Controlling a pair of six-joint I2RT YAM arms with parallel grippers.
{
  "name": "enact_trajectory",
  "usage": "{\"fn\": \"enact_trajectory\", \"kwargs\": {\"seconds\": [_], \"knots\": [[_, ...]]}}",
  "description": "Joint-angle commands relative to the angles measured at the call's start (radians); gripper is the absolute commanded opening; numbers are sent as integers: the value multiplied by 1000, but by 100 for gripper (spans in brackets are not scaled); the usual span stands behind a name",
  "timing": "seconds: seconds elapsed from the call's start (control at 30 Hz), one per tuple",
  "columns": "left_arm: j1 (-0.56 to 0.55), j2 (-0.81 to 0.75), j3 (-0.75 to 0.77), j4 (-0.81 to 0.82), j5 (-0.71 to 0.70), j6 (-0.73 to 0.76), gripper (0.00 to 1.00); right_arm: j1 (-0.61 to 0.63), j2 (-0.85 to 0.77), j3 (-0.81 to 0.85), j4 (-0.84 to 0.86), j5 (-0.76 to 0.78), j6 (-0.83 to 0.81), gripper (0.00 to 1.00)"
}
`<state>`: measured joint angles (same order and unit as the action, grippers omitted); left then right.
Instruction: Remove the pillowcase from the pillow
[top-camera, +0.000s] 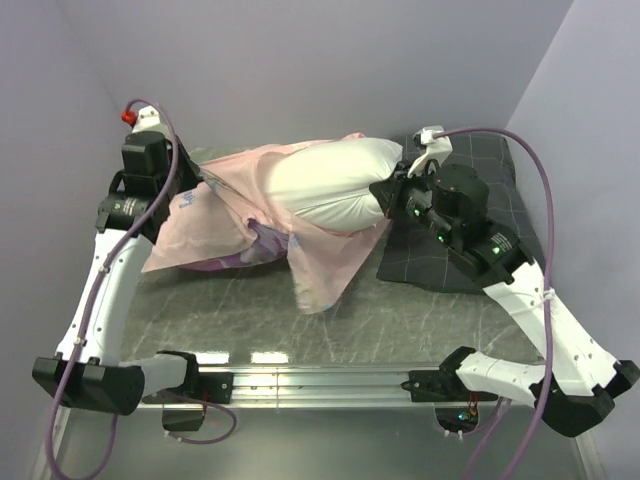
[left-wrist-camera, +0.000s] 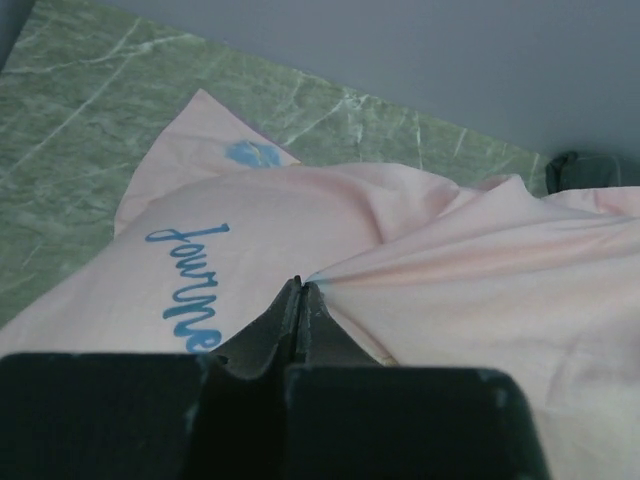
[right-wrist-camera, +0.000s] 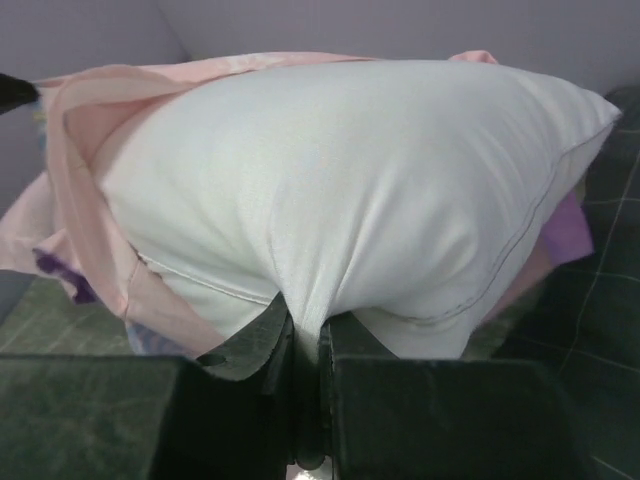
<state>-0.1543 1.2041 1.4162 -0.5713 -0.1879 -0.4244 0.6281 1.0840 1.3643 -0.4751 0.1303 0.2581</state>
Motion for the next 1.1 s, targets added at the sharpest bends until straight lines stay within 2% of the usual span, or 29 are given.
{"fn": "enact_trajectory", "kwargs": {"seconds": [0.0,0.1,0.2,0.23,0.3,0.43,0.53,0.63,0.87,1.07], "knots": [[113,63,105,21,37,44,0,-22,-49,68,-71,28,1,0],[104,152,223,-16,138,38,0,2,-44,88,-66,-128,21,0],[58,192,233,-4,156,36,9,62,-49,87,-28,-190,27,0],[46,199,228,2,175,41,15,70,-49,88,-19,-193,26,0],[1,222,199,2,200,47,21,76,-26,99,-14,-163,33,0],[-94,198,115,33,234,73,55,74,31,85,3,-146,53,0],[-155,131,76,31,229,73,66,74,94,58,27,-111,81,0],[-192,17,-2,25,223,50,71,74,116,39,35,-78,90,0],[-222,-269,-259,-38,168,-17,72,76,120,19,58,-57,98,0],[-237,-383,-414,-61,211,-76,72,76,122,16,52,-40,95,0]]}}
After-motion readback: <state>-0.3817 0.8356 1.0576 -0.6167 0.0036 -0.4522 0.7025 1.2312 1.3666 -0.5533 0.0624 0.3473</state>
